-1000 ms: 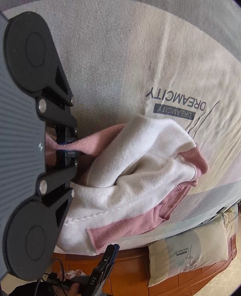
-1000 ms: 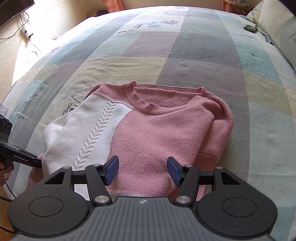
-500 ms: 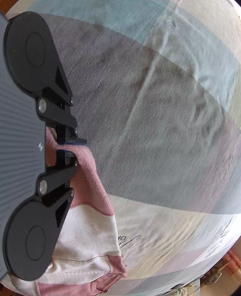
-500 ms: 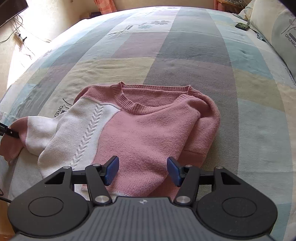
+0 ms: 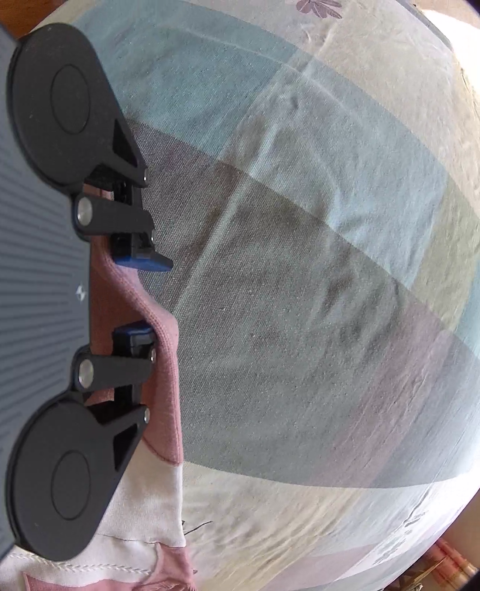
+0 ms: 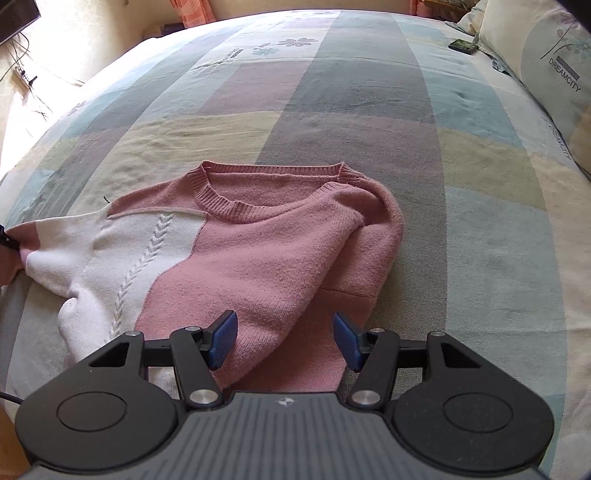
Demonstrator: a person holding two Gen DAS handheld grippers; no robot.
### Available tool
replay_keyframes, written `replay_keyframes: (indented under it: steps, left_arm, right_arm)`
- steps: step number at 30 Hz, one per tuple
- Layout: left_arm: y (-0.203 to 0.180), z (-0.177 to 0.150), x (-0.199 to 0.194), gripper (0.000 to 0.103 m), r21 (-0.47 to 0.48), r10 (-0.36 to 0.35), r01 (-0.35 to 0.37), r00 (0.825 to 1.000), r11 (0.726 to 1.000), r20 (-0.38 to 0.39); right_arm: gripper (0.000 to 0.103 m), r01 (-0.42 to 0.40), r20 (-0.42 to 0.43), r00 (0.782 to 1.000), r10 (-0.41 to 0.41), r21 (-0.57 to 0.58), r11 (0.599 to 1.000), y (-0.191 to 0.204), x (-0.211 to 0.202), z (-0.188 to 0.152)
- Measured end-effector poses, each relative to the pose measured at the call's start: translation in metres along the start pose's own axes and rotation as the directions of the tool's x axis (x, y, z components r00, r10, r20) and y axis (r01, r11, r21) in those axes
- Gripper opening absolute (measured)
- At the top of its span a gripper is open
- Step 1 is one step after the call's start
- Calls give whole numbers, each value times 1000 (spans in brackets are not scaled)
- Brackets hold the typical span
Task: Fold clothes
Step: 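Pull the pink sleeve outward with the left tool and release it flat, then grasp the other pink sleeve cuff with the right tool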
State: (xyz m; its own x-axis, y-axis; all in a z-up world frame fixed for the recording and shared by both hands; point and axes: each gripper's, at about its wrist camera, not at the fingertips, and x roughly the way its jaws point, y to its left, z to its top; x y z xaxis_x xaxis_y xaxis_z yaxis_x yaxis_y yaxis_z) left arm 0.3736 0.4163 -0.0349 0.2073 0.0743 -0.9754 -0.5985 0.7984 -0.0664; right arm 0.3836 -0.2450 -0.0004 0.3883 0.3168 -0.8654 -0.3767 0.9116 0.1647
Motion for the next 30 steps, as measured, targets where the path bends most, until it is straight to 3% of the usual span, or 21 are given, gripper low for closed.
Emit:
replay_keyframes:
  steps: [6,8,12,15,19,23,25,27,30]
  left_arm:
    - [25,11,-23,32,-113,124,-114,989,987,81]
    - [13,4,-28,32,-87,103,-95,990,992,98]
    - [-49,-22,-26,41,109,13,-23,996,994,89]
    - [-112,-58,-22,45,314,-69,50,996,948,52]
    - [-184,-104,-19,50,509,-170,142,985,849,8]
    - [-232,-129,-11,54,555,-278,275,957,785,-81]
    - [-252,-140,-8,54,554,-333,348,934,757,-132]
    - [-268,-148,-6,54,565,-358,383,920,730,-162]
    - [-283,-151,-1,54,571,-357,398,915,718,-189]
  right_arm:
    - [63,2,3,1000,-2,33,999,-3,0,-4]
    - [63,3,4,1000,-3,44,999,-4,0,-5]
    - [68,34,1,999,-34,39,999,-2,1,-10]
    - [71,69,-12,998,-68,74,995,-7,1,-17]
    - [76,119,-43,992,-114,136,983,-18,-1,-30]
    - [72,23,-87,996,-4,228,973,-31,-2,-51]
    - [63,-23,-101,994,53,270,962,-37,-1,-62]
    - [56,-79,-101,988,118,326,942,-44,3,-73]
    - [54,-199,-77,964,255,427,882,-61,15,-85]
